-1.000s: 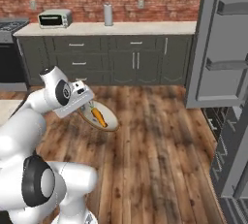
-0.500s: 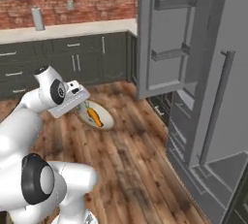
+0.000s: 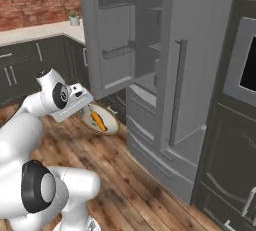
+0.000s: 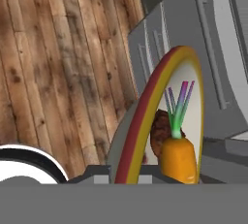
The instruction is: Pick the chicken drumstick and carrot from their plates and place them in the bowl. Then put the bowl in the fridge.
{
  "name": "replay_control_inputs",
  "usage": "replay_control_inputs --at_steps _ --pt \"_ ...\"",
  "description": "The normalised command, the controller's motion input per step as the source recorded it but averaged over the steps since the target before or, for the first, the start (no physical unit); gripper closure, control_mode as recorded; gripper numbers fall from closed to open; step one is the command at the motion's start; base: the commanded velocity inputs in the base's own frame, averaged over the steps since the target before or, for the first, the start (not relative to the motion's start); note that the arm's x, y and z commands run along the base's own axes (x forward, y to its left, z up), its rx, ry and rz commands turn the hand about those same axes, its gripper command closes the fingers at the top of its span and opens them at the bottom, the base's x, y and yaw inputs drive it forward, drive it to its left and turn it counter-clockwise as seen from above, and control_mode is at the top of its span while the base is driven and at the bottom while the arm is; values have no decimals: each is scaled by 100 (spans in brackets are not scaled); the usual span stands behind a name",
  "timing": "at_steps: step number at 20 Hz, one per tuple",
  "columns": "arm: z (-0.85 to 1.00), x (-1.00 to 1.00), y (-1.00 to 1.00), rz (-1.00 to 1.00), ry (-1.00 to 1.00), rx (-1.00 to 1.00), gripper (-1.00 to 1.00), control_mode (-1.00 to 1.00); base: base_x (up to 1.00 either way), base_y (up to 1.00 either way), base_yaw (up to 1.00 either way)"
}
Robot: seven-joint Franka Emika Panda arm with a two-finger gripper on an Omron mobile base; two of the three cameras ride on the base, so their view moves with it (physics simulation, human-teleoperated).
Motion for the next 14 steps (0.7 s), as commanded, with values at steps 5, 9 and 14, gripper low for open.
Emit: replay_control_inputs --at_steps 5,9,14 --pt "0 0 0 0 0 0 100 100 58 11 -47" --pt "0 0 0 0 0 0 100 100 75 39 -31" --pt "0 0 0 0 0 0 100 100 67 33 -40"
